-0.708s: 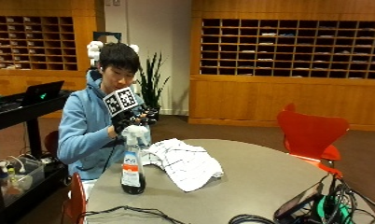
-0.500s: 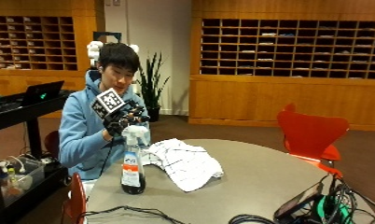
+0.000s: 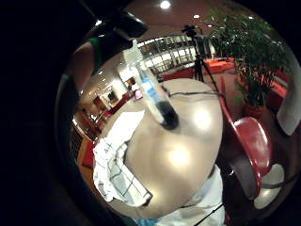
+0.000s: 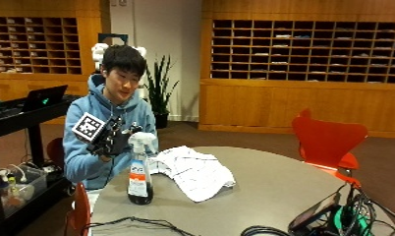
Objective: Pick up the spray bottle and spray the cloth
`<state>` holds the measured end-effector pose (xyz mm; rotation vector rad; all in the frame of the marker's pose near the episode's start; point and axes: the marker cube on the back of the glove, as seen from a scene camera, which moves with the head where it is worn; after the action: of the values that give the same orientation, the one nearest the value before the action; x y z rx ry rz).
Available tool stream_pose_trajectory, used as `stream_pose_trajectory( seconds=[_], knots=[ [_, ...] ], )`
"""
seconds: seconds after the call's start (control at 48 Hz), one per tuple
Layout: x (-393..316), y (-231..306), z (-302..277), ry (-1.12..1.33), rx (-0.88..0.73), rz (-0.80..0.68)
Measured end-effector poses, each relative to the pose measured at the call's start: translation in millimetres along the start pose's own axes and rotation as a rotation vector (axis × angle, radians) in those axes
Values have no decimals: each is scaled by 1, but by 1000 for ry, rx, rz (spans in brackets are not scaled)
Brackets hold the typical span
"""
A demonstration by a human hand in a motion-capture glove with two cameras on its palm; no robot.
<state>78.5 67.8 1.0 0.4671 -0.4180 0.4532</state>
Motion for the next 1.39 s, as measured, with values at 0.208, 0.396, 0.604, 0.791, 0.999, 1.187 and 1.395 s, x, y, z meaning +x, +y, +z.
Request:
stream_pose_trajectory(
  seconds=[0.208, 0.396, 0.604, 0.791, 0.999, 1.187, 1.395],
  knots=[
    [26, -14, 5, -3, -5, 62],
    [48, -27, 13, -16, -3, 162],
    [63, -43, 30, -51, 9, 243],
    [72, -48, 45, -101, -36, 306],
    [83, -49, 61, -143, -155, 319],
    [87, -58, 76, -137, -121, 379],
    [94, -54, 86, -183, -221, 323]
  ],
)
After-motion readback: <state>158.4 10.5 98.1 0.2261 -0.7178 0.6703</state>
